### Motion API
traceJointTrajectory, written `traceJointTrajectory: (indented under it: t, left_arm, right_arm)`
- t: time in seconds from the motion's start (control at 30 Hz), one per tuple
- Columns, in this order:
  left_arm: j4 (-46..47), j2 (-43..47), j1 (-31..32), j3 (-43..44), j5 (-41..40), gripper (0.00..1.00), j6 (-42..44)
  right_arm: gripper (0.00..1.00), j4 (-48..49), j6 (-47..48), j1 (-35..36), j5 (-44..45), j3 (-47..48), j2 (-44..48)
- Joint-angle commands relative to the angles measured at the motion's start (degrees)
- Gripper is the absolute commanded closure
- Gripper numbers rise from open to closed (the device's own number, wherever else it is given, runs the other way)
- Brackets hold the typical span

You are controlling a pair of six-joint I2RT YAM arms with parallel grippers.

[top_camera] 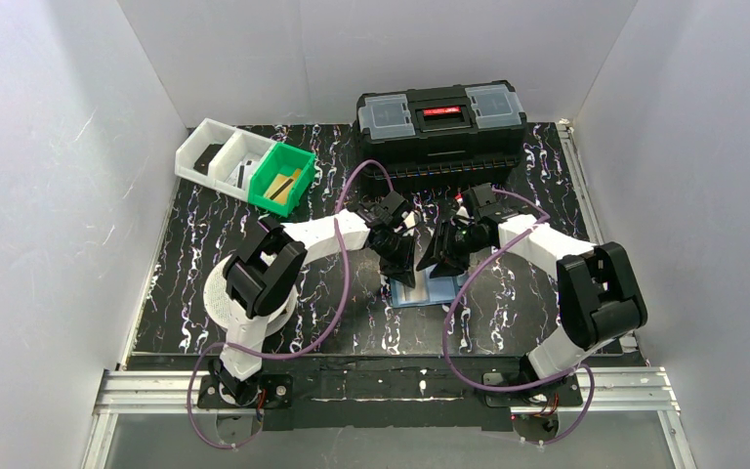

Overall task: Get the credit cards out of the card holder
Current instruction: Remove the credit card from the card holder.

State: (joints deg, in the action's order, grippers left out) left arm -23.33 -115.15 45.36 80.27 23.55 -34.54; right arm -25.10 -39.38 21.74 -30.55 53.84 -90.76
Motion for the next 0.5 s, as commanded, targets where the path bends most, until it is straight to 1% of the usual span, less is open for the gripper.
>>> traceJointTrajectory:
  t: [0.0,0.23,0.47]
  left_arm:
    - [0.74,-1.15,0.33,1.62,3.11,1.00,-0.58]
    - [0.57,-0.15,0.22,1.30,0.51,1.00,-1.21]
    - [0.80,-1.84,0.19,2.07,1.99,1.00,-1.43]
  right_arm:
    - [0.48,-3.82,0.82,-0.29,3.44,1.54,2.60]
    - [0.48,-6.84,3.28,1.08,10.07,2.02,2.68]
    - [0.55,-7.14,4.82,5.35,15.04,4.70,-1.13]
